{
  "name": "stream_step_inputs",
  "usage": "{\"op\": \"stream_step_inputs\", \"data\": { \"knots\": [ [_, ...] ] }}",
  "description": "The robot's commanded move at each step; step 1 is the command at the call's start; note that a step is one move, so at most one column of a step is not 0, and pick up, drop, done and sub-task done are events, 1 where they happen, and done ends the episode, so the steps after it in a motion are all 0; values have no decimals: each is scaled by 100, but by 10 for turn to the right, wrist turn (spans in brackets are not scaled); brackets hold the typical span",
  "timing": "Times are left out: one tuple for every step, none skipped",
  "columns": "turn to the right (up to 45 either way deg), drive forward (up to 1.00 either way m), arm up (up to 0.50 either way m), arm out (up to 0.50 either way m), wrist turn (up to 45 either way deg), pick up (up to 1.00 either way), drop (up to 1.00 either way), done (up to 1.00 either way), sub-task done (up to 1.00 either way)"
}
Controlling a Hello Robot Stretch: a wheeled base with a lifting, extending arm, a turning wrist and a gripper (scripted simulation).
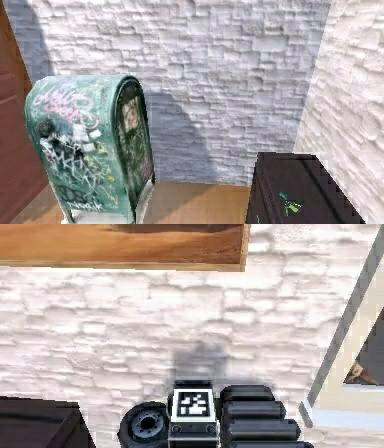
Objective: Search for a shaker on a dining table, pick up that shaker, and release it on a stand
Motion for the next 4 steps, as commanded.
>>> {"op": "stream_step_inputs", "data": {
  "knots": [
    [0,20,0,0,0,0,0,0,0],
    [-450,0,0,0,0,0,0,0,0],
    [-450,0,0,0,0,0,0,0,0],
    [-330,0,0,0,0,0,0,0,0]
  ]
}}
